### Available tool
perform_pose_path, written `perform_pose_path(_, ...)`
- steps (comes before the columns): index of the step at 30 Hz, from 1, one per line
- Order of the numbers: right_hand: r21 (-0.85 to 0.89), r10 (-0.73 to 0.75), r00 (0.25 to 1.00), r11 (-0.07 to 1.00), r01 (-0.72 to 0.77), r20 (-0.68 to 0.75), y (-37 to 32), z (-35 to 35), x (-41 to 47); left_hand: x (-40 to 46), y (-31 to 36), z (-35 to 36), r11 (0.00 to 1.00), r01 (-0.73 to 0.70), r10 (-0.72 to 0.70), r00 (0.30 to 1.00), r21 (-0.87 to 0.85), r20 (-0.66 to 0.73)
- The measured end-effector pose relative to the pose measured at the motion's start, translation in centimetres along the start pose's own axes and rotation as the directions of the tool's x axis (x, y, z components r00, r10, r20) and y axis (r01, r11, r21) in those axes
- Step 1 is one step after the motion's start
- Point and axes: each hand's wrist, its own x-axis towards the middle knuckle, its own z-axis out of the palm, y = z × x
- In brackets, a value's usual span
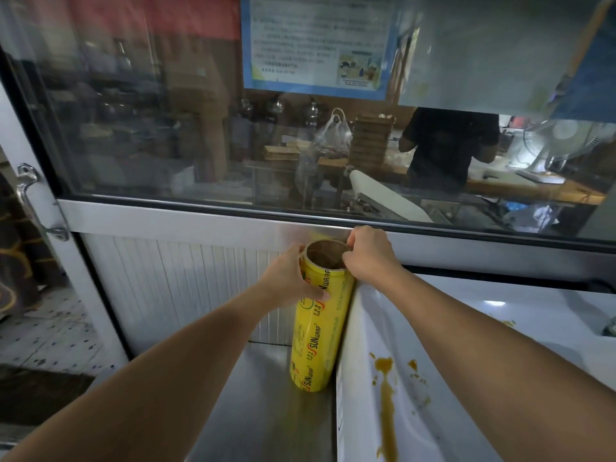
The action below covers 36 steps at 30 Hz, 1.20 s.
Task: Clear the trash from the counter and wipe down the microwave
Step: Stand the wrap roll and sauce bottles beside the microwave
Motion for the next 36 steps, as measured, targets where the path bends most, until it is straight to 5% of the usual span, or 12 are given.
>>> perform_pose_path(27, 0.138, 0.027, 0.997, 0.990, -0.036, 0.066, 0.0, -2.5, -4.1, -3.8, 1.9, -1.3, 0.992, 0.092, -0.090, 0.996, 0.087, -0.030)
perform_pose_path(36, 0.211, 0.075, 0.994, 0.973, -0.091, 0.085, -0.9, -6.3, -10.3, -9.5, 5.0, -4.3, 0.993, 0.019, -0.016, 1.000, 0.119, -0.018)
